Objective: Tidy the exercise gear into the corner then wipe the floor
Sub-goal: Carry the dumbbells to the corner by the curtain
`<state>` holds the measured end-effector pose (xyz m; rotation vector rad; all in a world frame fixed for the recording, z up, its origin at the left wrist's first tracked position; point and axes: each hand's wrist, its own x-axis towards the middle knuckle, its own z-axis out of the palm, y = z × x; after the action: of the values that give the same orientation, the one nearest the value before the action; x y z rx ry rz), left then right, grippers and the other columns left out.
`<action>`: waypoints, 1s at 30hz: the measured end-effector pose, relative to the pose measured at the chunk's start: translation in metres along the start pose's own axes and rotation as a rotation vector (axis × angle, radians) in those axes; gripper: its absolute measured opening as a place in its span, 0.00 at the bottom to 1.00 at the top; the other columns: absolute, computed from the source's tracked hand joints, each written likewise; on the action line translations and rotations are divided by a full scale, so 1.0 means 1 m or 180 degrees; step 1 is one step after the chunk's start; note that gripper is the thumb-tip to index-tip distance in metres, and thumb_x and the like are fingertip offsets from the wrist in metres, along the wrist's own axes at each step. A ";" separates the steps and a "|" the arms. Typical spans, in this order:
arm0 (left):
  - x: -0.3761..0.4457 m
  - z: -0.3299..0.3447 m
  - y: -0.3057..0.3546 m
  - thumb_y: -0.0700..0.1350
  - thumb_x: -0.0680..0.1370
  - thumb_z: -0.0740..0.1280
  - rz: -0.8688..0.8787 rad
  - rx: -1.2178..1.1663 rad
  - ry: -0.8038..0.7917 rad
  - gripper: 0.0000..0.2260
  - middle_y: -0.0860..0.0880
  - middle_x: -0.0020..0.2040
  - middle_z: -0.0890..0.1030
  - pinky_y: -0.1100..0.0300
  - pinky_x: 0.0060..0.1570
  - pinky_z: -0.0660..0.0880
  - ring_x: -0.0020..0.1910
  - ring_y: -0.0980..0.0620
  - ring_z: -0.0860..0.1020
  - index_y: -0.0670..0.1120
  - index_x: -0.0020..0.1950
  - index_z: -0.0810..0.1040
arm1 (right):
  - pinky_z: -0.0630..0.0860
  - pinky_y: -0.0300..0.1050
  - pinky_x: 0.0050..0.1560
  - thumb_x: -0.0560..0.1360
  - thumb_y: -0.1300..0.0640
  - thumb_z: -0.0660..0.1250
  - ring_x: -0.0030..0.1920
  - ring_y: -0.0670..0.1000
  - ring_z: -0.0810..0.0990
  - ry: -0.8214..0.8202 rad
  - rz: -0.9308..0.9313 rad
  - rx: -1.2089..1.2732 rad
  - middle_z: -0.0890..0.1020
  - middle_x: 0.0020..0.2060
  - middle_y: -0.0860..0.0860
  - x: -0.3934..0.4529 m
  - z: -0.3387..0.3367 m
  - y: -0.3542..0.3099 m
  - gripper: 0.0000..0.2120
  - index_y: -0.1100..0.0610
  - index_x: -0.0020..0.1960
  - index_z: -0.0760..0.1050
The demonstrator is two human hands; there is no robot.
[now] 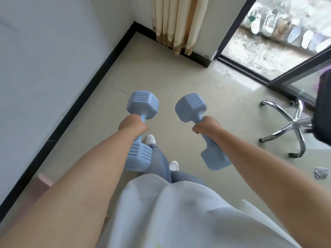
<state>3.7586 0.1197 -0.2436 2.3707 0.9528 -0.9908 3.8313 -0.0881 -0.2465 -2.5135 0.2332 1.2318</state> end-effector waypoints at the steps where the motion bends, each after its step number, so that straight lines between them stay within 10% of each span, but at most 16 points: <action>1: 0.018 -0.011 0.012 0.44 0.78 0.62 0.0025 0.0022 -0.0003 0.15 0.49 0.32 0.66 0.61 0.30 0.63 0.36 0.49 0.71 0.43 0.33 0.62 | 0.64 0.39 0.34 0.69 0.62 0.62 0.32 0.51 0.68 0.0000 0.0006 -0.0054 0.68 0.30 0.50 0.015 -0.011 -0.012 0.09 0.57 0.33 0.64; 9: 0.170 -0.101 0.086 0.44 0.77 0.61 0.0352 0.0303 -0.0198 0.14 0.49 0.32 0.66 0.63 0.29 0.61 0.41 0.46 0.71 0.43 0.33 0.62 | 0.65 0.44 0.45 0.70 0.61 0.61 0.36 0.52 0.69 -0.0010 0.0235 -0.0373 0.67 0.29 0.49 0.146 -0.083 -0.107 0.03 0.57 0.40 0.66; 18: 0.313 -0.182 0.160 0.41 0.77 0.61 0.0382 0.0783 -0.0266 0.13 0.44 0.43 0.76 0.57 0.41 0.72 0.53 0.43 0.79 0.39 0.59 0.73 | 0.61 0.44 0.48 0.71 0.62 0.60 0.30 0.48 0.64 0.0026 0.0438 -0.0587 0.66 0.29 0.49 0.279 -0.156 -0.178 0.12 0.54 0.32 0.60; 30: 0.500 -0.065 0.255 0.44 0.78 0.62 0.0512 0.1329 -0.0208 0.16 0.43 0.60 0.77 0.57 0.51 0.73 0.59 0.43 0.77 0.40 0.64 0.69 | 0.61 0.44 0.48 0.72 0.62 0.58 0.41 0.53 0.69 -0.0018 0.0099 -0.0799 0.66 0.30 0.48 0.532 -0.119 -0.138 0.12 0.54 0.32 0.60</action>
<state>4.2305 0.2001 -0.5432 2.6762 0.5598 -1.2952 4.2840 -0.0036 -0.5687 -2.7260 0.1230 1.3557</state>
